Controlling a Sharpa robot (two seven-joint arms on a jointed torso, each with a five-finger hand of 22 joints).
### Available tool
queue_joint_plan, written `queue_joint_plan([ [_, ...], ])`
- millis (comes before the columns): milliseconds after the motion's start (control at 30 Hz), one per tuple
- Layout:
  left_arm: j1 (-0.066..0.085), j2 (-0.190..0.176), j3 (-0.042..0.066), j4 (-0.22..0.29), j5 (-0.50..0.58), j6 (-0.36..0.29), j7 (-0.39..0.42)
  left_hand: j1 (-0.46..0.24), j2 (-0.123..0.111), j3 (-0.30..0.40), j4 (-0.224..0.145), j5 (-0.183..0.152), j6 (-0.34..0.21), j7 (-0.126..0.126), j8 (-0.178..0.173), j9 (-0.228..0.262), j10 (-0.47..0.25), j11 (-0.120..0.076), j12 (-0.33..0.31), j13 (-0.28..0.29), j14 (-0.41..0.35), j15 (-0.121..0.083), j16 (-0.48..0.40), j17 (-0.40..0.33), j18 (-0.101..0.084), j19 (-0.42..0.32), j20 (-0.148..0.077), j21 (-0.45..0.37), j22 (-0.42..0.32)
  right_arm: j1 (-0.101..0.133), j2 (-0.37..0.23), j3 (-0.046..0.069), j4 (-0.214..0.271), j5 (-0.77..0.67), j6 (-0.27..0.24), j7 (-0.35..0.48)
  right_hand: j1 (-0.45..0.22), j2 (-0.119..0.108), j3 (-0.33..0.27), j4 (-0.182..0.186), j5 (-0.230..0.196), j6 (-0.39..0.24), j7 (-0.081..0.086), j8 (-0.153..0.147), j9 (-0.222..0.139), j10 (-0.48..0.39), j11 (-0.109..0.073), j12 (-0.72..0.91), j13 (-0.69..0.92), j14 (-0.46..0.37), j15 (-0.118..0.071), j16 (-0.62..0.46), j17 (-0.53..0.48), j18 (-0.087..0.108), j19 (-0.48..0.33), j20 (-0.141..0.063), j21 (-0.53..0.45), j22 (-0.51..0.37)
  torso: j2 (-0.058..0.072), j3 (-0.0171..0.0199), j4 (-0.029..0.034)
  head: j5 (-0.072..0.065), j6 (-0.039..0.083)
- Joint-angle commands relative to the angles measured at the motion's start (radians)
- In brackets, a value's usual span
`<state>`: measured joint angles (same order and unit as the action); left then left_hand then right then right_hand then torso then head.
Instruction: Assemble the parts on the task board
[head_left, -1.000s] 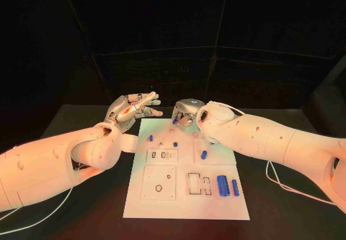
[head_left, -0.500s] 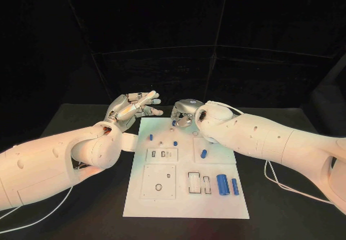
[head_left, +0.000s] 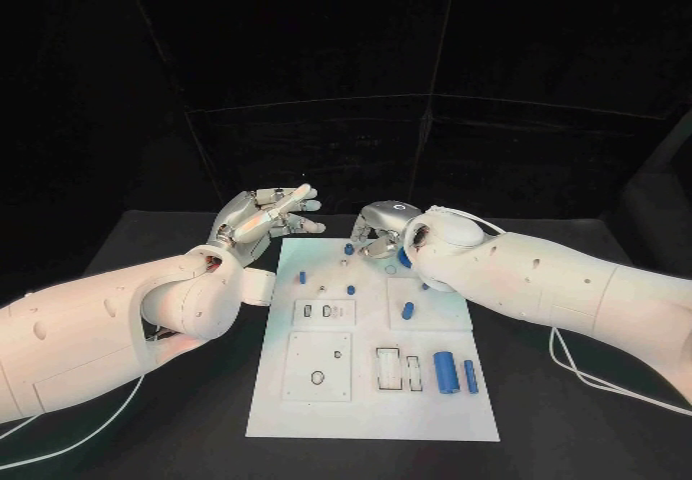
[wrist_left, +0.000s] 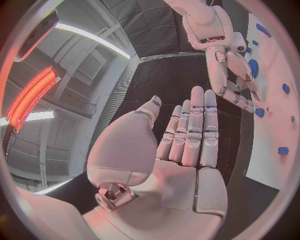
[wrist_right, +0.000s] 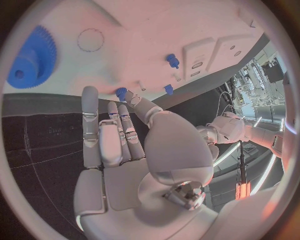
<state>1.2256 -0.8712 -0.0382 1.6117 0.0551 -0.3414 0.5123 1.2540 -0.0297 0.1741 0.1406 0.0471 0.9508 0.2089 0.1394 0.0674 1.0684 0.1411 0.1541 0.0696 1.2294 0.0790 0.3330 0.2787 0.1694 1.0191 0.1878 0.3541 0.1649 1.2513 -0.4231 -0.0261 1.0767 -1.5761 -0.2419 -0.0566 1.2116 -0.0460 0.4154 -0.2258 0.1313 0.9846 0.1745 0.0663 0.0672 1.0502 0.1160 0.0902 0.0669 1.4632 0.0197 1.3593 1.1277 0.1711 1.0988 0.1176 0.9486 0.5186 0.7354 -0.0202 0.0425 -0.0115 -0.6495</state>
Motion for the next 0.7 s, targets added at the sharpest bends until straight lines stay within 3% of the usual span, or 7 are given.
queue_joint_plan([
  [33, 0.002, -0.005, 0.000, 0.000, -0.002, 0.015, 0.004, 0.001, 0.009, 0.001, -0.006, 0.001, 0.001, 0.004, -0.006, -0.001, 0.003, 0.006, -0.003, -0.001, 0.004, 0.001, -0.002, 0.001, 0.012, 0.007, 0.001, 0.002, -0.001, 0.004, -0.053, 0.001, 0.058, 0.053, -0.092, 0.007, -0.002, -0.010, -0.013, 0.008, 0.011, 0.002, 0.004, 0.006, 0.002, 0.014, -0.002, 0.016, 0.002, 0.028, 0.005, 0.003, 0.007, 0.014, -0.005, 0.005, 0.005, -0.002, -0.003, 0.0015, -0.0070, 0.001, 0.003],
  [167, 0.002, -0.011, 0.000, -0.001, -0.002, 0.016, 0.004, 0.001, 0.010, 0.001, -0.006, 0.001, 0.001, 0.004, -0.006, -0.001, 0.003, 0.006, -0.004, -0.001, 0.004, 0.001, -0.002, 0.001, 0.012, 0.007, 0.001, 0.002, -0.001, 0.008, -0.140, 0.001, 0.143, 0.132, -0.091, -0.005, -0.013, -0.019, -0.036, 0.028, 0.021, 0.008, -0.002, 0.007, 0.002, 0.140, -0.025, 0.096, 0.029, 0.037, -0.010, 0.024, 0.043, 0.016, 0.002, -0.002, 0.008, -0.003, -0.009, 0.0047, -0.0197, 0.001, 0.007],
  [333, 0.002, -0.014, 0.000, -0.004, 0.000, 0.016, 0.005, 0.000, 0.010, 0.001, -0.007, 0.001, 0.001, 0.004, -0.006, -0.001, 0.004, 0.006, -0.004, -0.001, 0.004, 0.001, -0.002, 0.002, 0.012, 0.007, 0.001, 0.002, -0.001, 0.013, -0.245, 0.010, 0.232, 0.223, -0.032, -0.050, -0.033, -0.066, -0.138, 0.068, 0.056, -0.021, -0.040, 0.008, 0.003, 0.339, -0.077, 0.325, 0.178, 0.062, -0.053, 0.089, 0.161, 0.010, 0.046, -0.044, 0.040, 0.033, -0.015, 0.0081, -0.0326, -0.004, 0.015],
  [400, 0.002, -0.014, 0.000, -0.006, 0.000, 0.017, 0.005, 0.000, 0.010, 0.001, -0.007, 0.001, 0.001, 0.004, -0.006, -0.001, 0.004, 0.006, -0.004, -0.001, 0.004, 0.001, -0.002, 0.002, 0.012, 0.007, 0.001, 0.002, -0.001, 0.014, -0.279, 0.014, 0.254, 0.241, -0.010, -0.067, -0.042, -0.066, -0.178, 0.093, 0.058, -0.044, -0.040, 0.009, 0.002, 0.373, -0.074, 0.614, 0.481, 0.071, -0.054, 0.117, 0.218, 0.000, 0.068, -0.046, 0.060, 0.064, -0.016, 0.0102, -0.0377, -0.003, 0.015],
  [467, 0.002, -0.011, 0.000, -0.010, 0.001, 0.018, 0.005, 0.000, 0.010, 0.001, -0.007, 0.001, 0.001, 0.004, -0.006, -0.001, 0.004, 0.006, -0.004, -0.001, 0.004, 0.001, -0.002, 0.002, 0.012, 0.007, 0.001, 0.002, -0.001, 0.015, -0.307, 0.016, 0.265, 0.255, 0.014, -0.084, -0.010, -0.038, -0.254, 0.143, 0.078, -0.104, -0.034, 0.033, 0.006, 0.328, -0.056, 1.028, 0.916, 0.075, -0.042, 0.144, 0.269, -0.010, 0.087, -0.034, 0.074, 0.083, -0.017, 0.0122, -0.0409, -0.005, 0.017],
  [533, 0.002, -0.009, -0.001, -0.013, 0.002, 0.019, 0.004, 0.000, 0.010, 0.001, -0.007, 0.001, 0.001, 0.004, -0.006, -0.001, 0.004, 0.006, -0.004, -0.001, 0.004, 0.001, -0.002, 0.002, 0.012, 0.007, 0.001, 0.002, -0.001, 0.015, -0.320, 0.018, 0.260, 0.261, 0.032, -0.095, 0.015, -0.030, -0.298, 0.166, 0.079, -0.124, -0.022, 0.064, 0.009, 0.318, -0.045, 1.169, 1.084, 0.078, -0.030, 0.154, 0.290, -0.005, 0.094, -0.027, 0.084, 0.095, -0.019, 0.0136, -0.0440, -0.008, 0.015],
  [700, 0.002, -0.001, -0.001, -0.020, 0.002, 0.022, 0.004, 0.000, 0.010, 0.001, -0.007, 0.001, 0.001, 0.004, -0.006, -0.001, 0.004, 0.006, -0.004, -0.001, 0.004, 0.001, -0.002, 0.002, 0.012, 0.007, 0.001, 0.002, -0.001, 0.015, -0.311, 0.019, 0.219, 0.271, 0.043, -0.095, 0.036, -0.031, -0.334, 0.186, 0.099, -0.180, -0.003, 0.073, 0.003, 0.351, -0.036, 1.255, 1.191, 0.076, -0.023, 0.154, 0.287, -0.013, 0.113, -0.018, 0.114, 0.138, -0.018, 0.0160, -0.0431, -0.008, 0.017],
])
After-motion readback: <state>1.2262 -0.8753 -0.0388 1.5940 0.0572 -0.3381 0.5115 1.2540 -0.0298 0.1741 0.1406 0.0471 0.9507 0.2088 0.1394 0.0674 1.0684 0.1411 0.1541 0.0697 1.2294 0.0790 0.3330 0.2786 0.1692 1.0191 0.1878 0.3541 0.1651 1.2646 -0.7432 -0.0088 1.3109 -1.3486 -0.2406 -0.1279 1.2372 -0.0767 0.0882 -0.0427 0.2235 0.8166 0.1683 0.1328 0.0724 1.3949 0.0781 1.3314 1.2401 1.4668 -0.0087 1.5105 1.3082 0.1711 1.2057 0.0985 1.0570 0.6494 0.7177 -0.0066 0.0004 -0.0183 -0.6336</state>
